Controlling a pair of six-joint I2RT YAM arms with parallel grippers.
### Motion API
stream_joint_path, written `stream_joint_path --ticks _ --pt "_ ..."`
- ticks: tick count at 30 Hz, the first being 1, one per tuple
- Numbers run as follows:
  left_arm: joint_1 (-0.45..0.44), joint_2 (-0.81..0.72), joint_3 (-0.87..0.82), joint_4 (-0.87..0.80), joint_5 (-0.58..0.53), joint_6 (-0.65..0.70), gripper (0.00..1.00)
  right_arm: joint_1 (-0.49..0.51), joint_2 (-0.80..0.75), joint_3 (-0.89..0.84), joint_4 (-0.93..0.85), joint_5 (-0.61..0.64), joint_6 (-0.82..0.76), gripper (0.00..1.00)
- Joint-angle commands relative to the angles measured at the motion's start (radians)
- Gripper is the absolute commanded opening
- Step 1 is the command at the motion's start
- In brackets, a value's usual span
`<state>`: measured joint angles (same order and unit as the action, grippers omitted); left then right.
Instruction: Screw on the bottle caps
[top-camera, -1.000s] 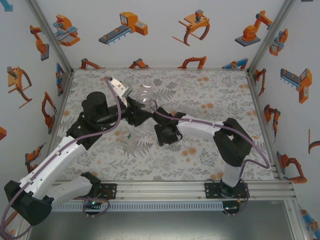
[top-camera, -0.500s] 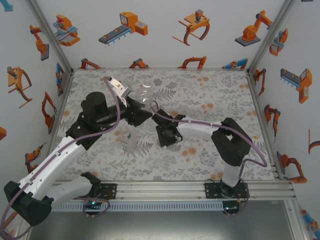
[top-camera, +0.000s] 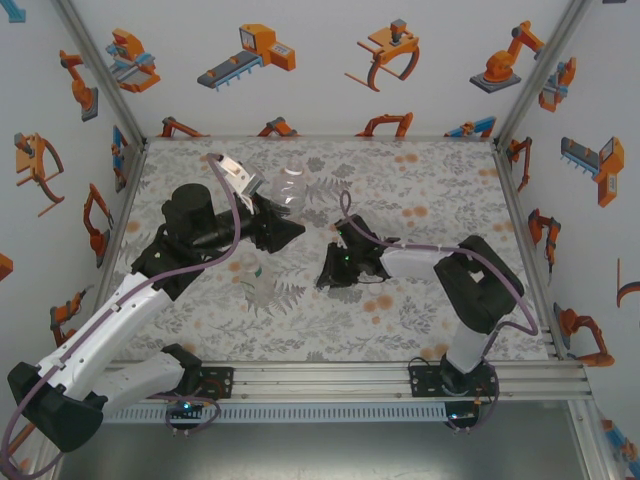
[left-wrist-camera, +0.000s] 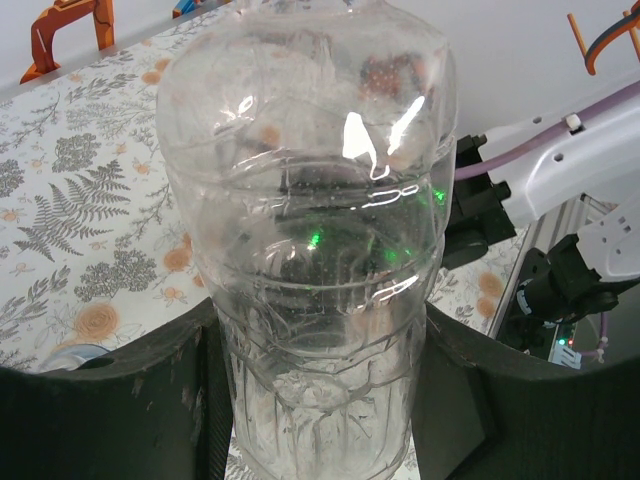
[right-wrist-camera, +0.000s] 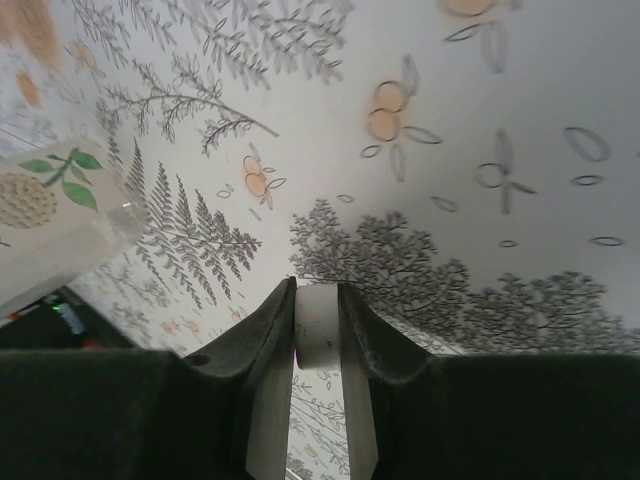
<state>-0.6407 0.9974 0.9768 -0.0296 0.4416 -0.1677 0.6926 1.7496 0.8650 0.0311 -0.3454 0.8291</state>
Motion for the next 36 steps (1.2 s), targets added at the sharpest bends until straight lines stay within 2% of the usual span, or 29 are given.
stream_joint_path --ticks 1,4,7,12,17,23,29,36 --pt "0.000 -0.012 0.019 0.031 0.012 -0.009 0.07 -0.048 -0.011 -0.078 0.018 0.007 0.025 0.29" --pt "0.001 -0.013 0.019 0.023 0.012 -0.008 0.07 -0.070 -0.049 -0.096 -0.066 0.054 -0.019 0.34" --pt "0.000 -0.018 0.015 0.017 0.010 -0.009 0.07 -0.073 -0.087 -0.069 -0.193 0.132 -0.077 0.44" --pt "-0.001 -0.029 0.009 -0.001 -0.014 -0.009 0.08 -0.057 -0.129 0.026 -0.363 0.256 -0.165 0.47" --pt "0.001 -0.045 0.003 -0.047 -0.060 0.001 0.08 0.017 -0.120 0.136 -0.451 0.334 -0.238 0.47" --pt "-0.002 -0.073 0.003 -0.116 -0.101 0.029 0.09 0.099 -0.065 0.243 -0.497 0.392 -0.298 0.48" --pt "-0.001 -0.102 -0.012 -0.128 -0.111 0.031 0.09 0.166 -0.034 0.254 -0.437 0.429 -0.373 0.53" --pt "-0.002 -0.108 -0.012 -0.130 -0.113 0.036 0.10 0.185 0.038 0.286 -0.439 0.445 -0.376 0.53"
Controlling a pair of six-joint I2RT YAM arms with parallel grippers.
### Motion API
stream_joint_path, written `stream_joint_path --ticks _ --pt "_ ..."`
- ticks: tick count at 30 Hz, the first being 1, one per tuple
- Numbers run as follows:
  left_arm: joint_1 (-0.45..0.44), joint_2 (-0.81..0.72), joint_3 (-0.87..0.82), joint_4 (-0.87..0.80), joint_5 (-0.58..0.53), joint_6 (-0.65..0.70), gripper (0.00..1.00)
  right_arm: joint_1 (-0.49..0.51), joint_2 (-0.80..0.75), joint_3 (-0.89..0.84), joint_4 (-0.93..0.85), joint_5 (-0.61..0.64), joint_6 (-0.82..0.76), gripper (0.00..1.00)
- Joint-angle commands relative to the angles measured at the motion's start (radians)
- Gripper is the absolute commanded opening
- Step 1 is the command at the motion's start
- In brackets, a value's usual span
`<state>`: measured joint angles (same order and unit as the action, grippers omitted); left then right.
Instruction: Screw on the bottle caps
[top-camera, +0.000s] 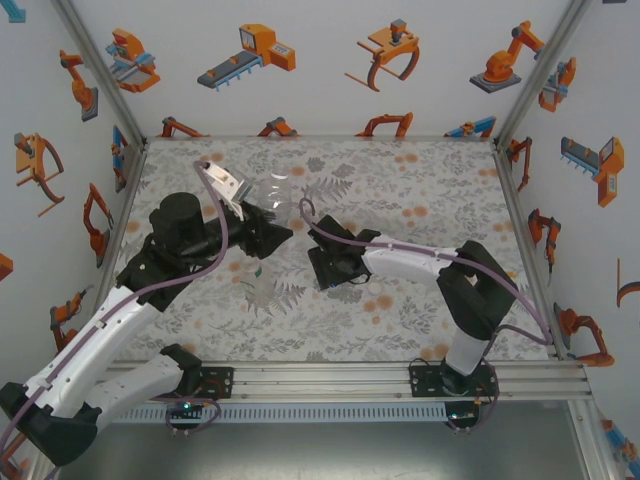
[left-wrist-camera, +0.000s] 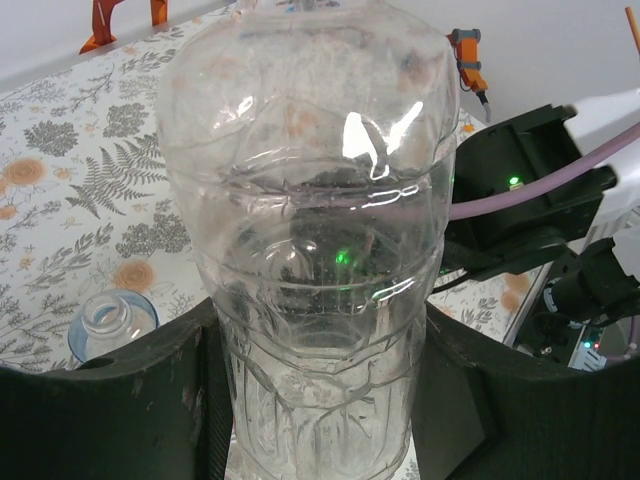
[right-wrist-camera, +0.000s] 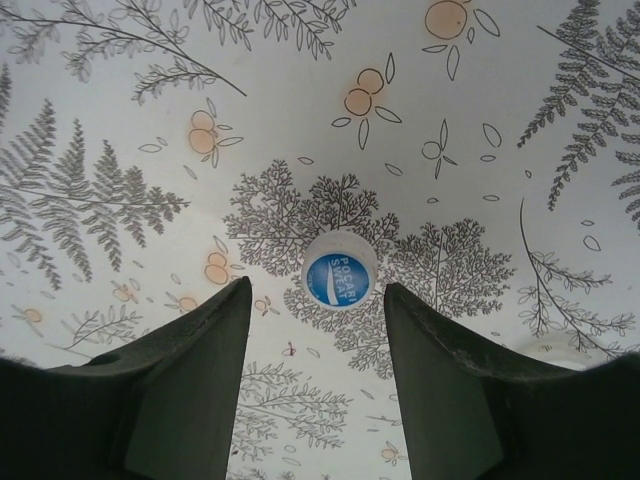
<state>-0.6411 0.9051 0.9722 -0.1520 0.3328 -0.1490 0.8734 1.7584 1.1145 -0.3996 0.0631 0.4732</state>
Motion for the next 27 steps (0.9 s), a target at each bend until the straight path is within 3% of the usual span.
stream_joint_path --ticks 1,8,27 --pt "-0.001 -0.015 -0.007 -0.005 -0.003 0.017 0.10 0.008 0.040 0.042 -0.009 0.039 -0.021 0.52" --pt "-0.001 -0.014 -0.011 0.009 0.000 0.013 0.10 0.023 0.067 0.048 -0.012 0.062 -0.016 0.43" --pt "0.000 0.000 -0.010 0.025 0.006 0.002 0.10 0.023 0.054 0.044 -0.029 0.043 -0.006 0.33"
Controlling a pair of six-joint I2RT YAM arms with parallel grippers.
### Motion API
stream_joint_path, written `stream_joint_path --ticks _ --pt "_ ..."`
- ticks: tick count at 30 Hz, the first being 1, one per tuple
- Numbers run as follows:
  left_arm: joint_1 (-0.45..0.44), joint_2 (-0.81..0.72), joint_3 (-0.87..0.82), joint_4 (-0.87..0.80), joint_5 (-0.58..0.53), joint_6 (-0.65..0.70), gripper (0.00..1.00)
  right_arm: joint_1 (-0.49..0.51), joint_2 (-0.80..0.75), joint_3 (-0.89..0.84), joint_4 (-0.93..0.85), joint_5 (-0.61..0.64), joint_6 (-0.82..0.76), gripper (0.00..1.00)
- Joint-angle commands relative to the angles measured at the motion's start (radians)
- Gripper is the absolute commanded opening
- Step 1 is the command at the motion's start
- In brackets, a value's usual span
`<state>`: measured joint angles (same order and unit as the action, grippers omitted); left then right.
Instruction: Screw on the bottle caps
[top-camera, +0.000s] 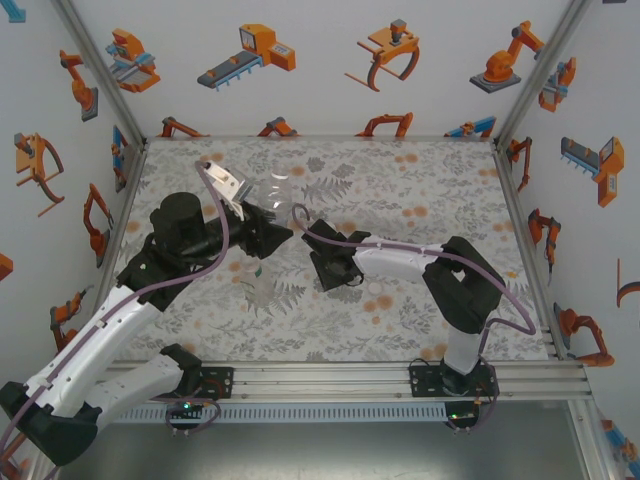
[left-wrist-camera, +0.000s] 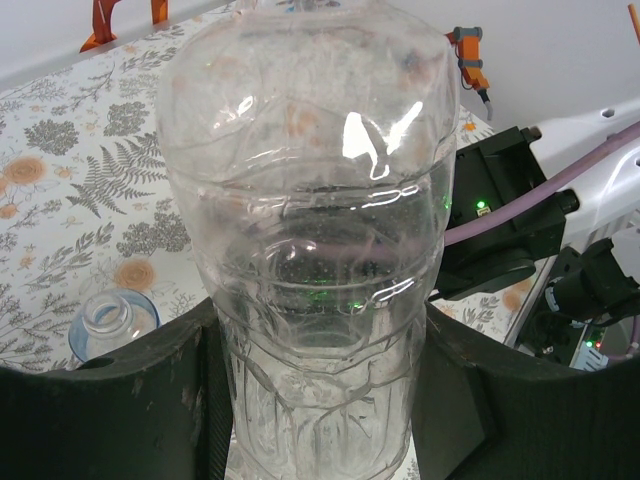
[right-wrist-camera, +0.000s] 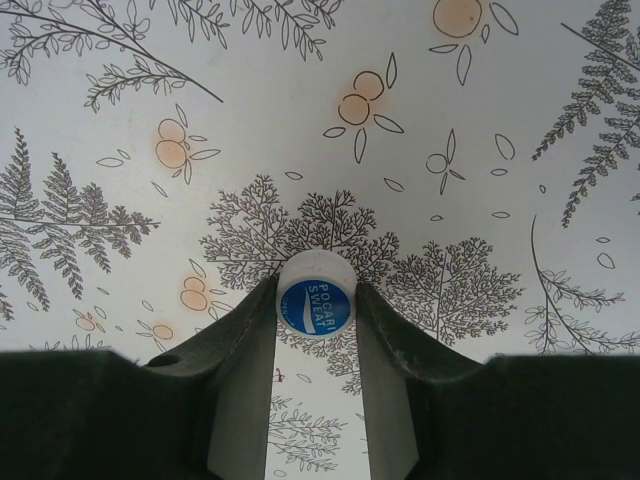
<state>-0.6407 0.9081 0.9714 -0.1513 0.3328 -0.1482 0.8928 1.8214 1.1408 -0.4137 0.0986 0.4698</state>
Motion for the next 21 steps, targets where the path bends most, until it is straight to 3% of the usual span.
stream_joint_path --ticks 1,12,21 --pt "-0.002 -0.001 -0.009 0.025 0.005 0.002 0.10 0.005 -0.012 0.013 -0.013 0.011 -0.003 0.32" --pt "-0.011 0.065 0.067 -0.124 0.004 0.146 0.08 -0.035 -0.205 -0.063 0.033 -0.061 -0.041 0.28" --pt "-0.016 0.088 0.110 -0.270 0.116 0.406 0.04 -0.103 -0.500 -0.106 0.042 -0.205 -0.188 0.22"
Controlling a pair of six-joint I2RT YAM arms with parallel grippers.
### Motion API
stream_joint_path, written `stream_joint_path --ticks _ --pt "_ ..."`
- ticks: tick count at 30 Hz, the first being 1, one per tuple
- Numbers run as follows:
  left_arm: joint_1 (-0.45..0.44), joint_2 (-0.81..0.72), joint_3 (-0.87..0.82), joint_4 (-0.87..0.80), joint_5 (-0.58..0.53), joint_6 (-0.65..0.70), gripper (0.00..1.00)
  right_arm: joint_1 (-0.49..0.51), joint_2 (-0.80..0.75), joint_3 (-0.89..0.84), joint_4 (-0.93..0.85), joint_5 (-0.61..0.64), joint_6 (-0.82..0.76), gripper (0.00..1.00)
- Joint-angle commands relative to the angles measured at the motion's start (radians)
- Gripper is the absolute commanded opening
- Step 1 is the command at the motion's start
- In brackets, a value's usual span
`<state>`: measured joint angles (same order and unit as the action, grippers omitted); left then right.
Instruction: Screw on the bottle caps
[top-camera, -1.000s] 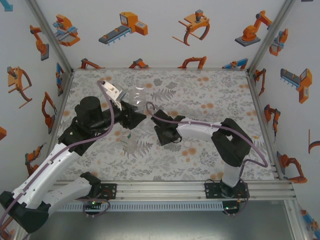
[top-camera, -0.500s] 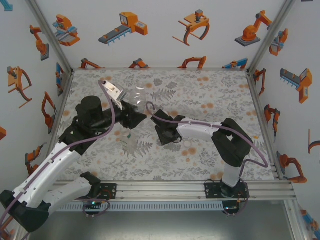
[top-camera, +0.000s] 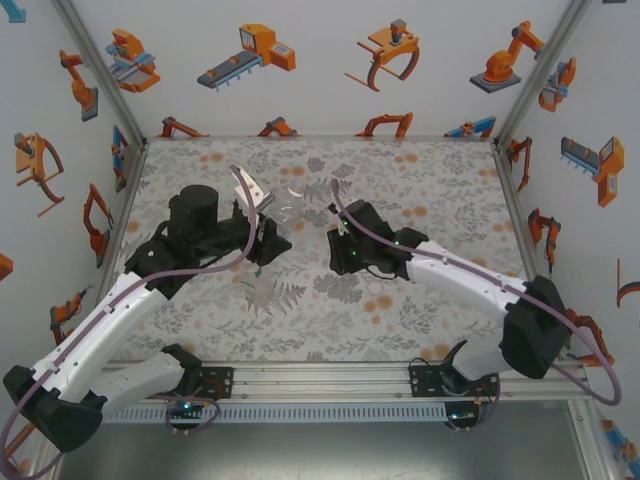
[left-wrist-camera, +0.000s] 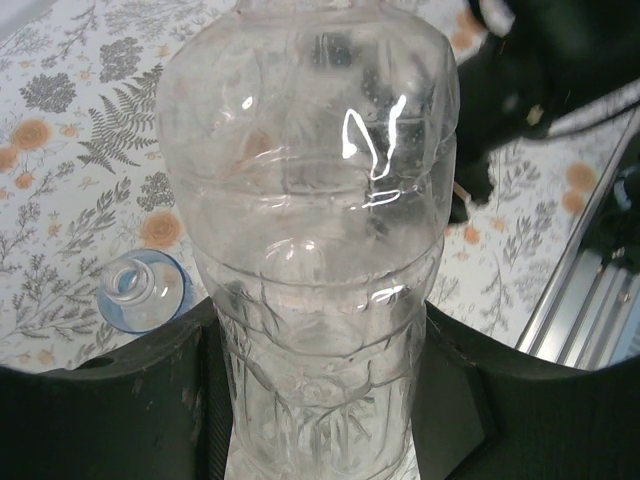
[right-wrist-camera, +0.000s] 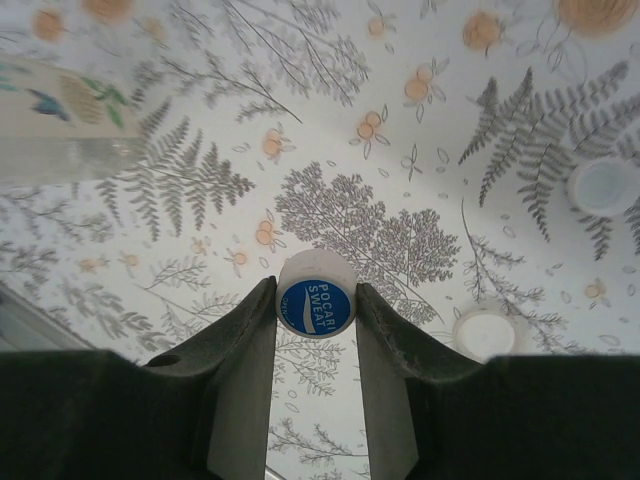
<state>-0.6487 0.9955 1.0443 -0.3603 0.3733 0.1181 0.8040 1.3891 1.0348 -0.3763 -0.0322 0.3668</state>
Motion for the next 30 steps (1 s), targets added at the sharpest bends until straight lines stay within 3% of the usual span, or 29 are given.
stream_joint_path --ticks 1,12,22,30 --pt "-0.010 -0.001 0.036 -0.064 0.093 0.163 0.04 -0.016 -0.098 0.004 0.002 -0.084 -0.108 0.21" --pt "-0.046 -0.009 0.059 -0.170 0.146 0.410 0.02 -0.018 -0.425 0.051 0.066 -0.239 -0.433 0.15" --pt "-0.114 0.002 0.088 -0.258 0.136 0.578 0.02 -0.016 -0.417 0.186 0.031 -0.551 -0.577 0.11" --pt "-0.158 0.012 0.100 -0.265 0.124 0.604 0.00 -0.016 -0.380 0.231 -0.018 -0.669 -0.622 0.09"
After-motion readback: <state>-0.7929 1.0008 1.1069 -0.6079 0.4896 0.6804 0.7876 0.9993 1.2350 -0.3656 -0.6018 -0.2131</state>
